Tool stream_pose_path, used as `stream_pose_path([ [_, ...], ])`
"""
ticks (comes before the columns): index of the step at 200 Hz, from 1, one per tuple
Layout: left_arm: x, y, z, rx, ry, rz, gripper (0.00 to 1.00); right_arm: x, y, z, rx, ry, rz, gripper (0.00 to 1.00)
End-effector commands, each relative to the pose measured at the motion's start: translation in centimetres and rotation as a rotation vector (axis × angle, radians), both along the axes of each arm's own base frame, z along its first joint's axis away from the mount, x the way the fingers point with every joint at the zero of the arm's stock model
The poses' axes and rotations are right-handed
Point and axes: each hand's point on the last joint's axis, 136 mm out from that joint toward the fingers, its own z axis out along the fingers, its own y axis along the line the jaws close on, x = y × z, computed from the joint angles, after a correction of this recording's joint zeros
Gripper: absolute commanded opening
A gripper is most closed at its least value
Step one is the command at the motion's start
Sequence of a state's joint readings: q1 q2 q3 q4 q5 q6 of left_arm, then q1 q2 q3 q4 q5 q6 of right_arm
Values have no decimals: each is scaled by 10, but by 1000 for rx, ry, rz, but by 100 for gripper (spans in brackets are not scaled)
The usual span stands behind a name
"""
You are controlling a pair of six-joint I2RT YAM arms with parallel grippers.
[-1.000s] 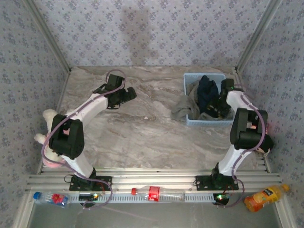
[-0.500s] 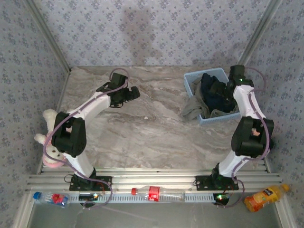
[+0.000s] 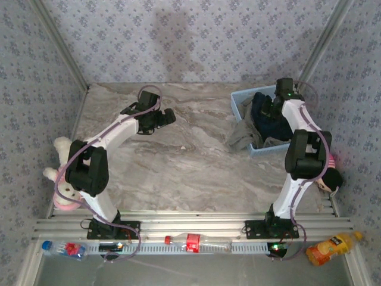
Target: Fold and stack the mixed laundry pile
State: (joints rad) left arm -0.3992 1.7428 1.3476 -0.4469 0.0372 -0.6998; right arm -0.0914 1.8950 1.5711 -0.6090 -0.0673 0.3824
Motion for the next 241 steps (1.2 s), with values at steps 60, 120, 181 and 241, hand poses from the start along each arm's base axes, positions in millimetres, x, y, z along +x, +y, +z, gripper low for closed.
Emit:
stream_pose_path([
  [60,12,40,59,-147,-93,91,100,-29,94,293,166,-699,209,0],
  [120,9,89,70,-156,-116,224,100,-61,249,358,477,-838,591,0],
  [181,-21,144,70,-16,-116,381,100,8,327,152,592,-365,528,36],
  [241,-30,88,47,-46,-103,184,100,-11,271,55,240,-163,474,59],
])
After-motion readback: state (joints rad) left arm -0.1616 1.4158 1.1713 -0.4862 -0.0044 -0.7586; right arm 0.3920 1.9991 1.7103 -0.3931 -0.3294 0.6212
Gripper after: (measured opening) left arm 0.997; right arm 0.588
